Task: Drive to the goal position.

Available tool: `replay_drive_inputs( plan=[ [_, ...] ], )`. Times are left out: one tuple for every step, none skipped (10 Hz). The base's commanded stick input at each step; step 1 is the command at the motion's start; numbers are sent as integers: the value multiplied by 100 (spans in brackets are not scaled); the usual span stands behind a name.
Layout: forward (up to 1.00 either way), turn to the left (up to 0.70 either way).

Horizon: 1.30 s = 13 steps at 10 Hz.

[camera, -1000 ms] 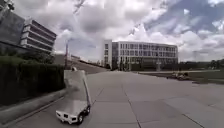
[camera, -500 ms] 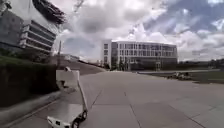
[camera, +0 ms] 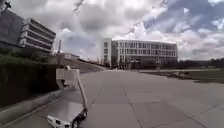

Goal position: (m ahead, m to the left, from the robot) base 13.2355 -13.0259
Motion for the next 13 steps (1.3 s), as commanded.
replay_drive_inputs(
  plan=[
    [0,-32],
    [0,-43],
    [0,-45],
    [0,-42],
    [0,-39],
    [0,-39],
    [0,-38],
    [0,-38],
    [9,-36],
    [46,-22],
    [70,-20],
    [70,-20],
    [70,-20]
  ],
)
